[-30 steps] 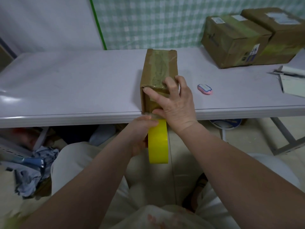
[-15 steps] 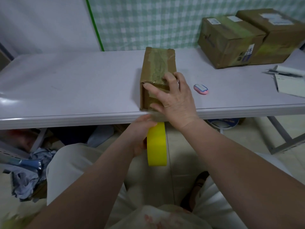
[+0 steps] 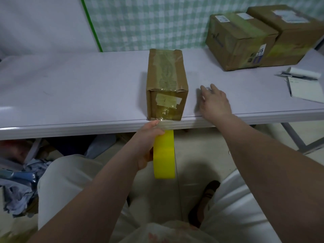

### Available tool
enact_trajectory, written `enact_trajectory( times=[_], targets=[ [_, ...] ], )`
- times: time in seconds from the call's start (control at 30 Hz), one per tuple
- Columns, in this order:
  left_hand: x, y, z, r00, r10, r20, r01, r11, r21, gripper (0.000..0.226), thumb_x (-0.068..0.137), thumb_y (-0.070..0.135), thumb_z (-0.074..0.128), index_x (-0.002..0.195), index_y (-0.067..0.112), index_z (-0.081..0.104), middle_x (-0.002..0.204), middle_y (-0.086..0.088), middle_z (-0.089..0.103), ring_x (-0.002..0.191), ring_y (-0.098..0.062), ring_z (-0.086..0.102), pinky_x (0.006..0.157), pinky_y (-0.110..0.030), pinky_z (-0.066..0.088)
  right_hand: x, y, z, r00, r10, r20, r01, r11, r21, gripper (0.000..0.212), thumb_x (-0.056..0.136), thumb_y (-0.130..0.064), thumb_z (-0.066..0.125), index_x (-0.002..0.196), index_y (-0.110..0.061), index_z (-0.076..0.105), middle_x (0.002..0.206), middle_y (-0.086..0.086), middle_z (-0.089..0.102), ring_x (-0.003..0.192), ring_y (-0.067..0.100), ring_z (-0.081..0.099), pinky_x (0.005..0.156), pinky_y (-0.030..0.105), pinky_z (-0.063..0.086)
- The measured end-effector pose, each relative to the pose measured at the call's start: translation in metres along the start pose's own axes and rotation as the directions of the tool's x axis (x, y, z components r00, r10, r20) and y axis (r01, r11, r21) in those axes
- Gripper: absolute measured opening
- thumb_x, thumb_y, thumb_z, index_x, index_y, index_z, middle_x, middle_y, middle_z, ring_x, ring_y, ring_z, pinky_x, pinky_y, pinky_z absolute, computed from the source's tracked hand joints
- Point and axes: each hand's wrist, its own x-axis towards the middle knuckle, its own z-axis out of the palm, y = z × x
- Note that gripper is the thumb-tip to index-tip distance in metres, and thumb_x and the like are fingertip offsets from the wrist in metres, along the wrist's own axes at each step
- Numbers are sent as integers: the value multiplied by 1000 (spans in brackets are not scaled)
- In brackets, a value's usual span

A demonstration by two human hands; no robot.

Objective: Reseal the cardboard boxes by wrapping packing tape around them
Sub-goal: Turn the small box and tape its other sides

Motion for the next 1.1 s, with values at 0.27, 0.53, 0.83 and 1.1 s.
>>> enact_trajectory(
  times=[0.27,0.53,0.83,1.1],
  targets=[
    [1,-5,1,1000,-10,9,10,1000,21,10,93,12,51,94,20,57,88,-8,56,76,-22,57,67,-33,49,-9,-5,-8,990,-125,-72,108,974,-201,33,94,-3,37,125,-8,50,103,19,61,101,34,49,68,37,36],
    [2,-14,-2,999,-26,-27,25,1000,-11,16,92,15,55,105,19,63,101,-11,58,90,-28,57,78,-37,49,-52,-10,-24,999,38,-2,-36,961,276,40,103,-22,39,141,-12,45,130,15,58,118,30,54,96,35,42],
    [3,-23,-4,998,-45,-45,44,998,-38,16,91,19,58,106,21,64,110,-15,59,100,-34,58,90,-47,48,-97,-32,-37,911,-218,350,-103,702,704,23,94,-5,56,114,-14,61,104,12,69,84,18,67,73,30,56],
    [7,-27,-4,999,13,-40,-13,1000,-2,5,90,20,59,93,20,63,113,-17,63,111,-37,58,100,-56,42,-101,-70,-23,910,-395,125,377,915,146,29,100,-35,47,105,-14,67,95,6,67,84,21,61,71,31,48]
  ],
)
